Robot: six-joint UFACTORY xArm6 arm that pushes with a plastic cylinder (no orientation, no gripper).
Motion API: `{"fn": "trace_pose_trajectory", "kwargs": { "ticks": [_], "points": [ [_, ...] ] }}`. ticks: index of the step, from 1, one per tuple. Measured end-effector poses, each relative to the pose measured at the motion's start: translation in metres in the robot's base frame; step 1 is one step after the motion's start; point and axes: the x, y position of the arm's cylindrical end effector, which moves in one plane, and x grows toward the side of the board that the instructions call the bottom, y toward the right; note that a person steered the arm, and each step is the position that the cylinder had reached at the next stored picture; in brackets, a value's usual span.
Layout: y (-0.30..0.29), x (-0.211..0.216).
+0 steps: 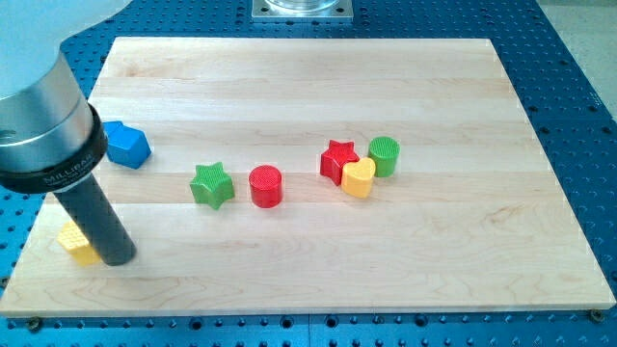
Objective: Move the hexagon to the left bottom of the board
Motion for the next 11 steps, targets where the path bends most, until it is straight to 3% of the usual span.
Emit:
{"fn": "trace_pose_trajectory", "kwargs": {
  "ticks": [3, 6, 7, 9, 11],
  "points": [
    [-0.001, -0.045],
    [-0.027, -0.014],
    [0.002, -0.025],
    [0.142, 0.004],
    [0.277, 0.004]
  ]
}}
